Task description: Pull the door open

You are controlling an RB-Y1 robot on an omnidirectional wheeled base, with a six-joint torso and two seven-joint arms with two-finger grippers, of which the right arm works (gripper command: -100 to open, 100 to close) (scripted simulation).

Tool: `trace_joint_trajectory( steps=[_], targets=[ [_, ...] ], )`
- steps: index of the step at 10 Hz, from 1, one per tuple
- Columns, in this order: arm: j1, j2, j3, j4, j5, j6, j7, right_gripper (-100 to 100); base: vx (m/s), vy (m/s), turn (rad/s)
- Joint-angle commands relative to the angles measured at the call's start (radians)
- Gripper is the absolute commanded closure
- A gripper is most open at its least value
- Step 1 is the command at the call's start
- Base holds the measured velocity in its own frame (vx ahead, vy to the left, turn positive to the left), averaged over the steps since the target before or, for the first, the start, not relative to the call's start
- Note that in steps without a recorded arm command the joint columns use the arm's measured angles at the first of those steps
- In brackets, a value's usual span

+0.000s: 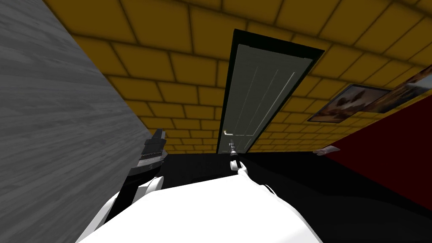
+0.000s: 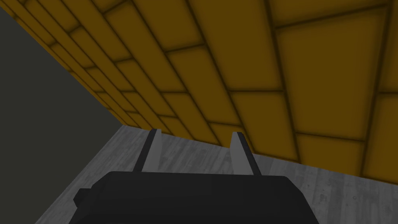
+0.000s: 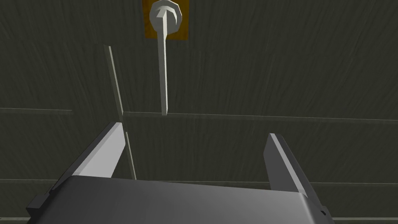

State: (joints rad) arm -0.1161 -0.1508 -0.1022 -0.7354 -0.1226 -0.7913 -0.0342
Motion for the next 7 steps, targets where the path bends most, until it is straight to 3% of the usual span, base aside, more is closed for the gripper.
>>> trace_joint_trajectory(
  steps=[1, 4, 7],
  targets=[
    [-0.013, -0.002, -0.002, 0.041, -0.004, -0.01, -0.003, -100, 0.019, -0.048, 0.082],
    [-0.04, -0.007, -0.007, 0.116, -0.011, -0.028, -0.008, -100, 0.021, -0.066, 0.14],
    [-0.054, -0.009, -0.01, 0.155, -0.015, -0.037, -0.01, -100, 0.016, -0.043, 0.076]
  ],
)
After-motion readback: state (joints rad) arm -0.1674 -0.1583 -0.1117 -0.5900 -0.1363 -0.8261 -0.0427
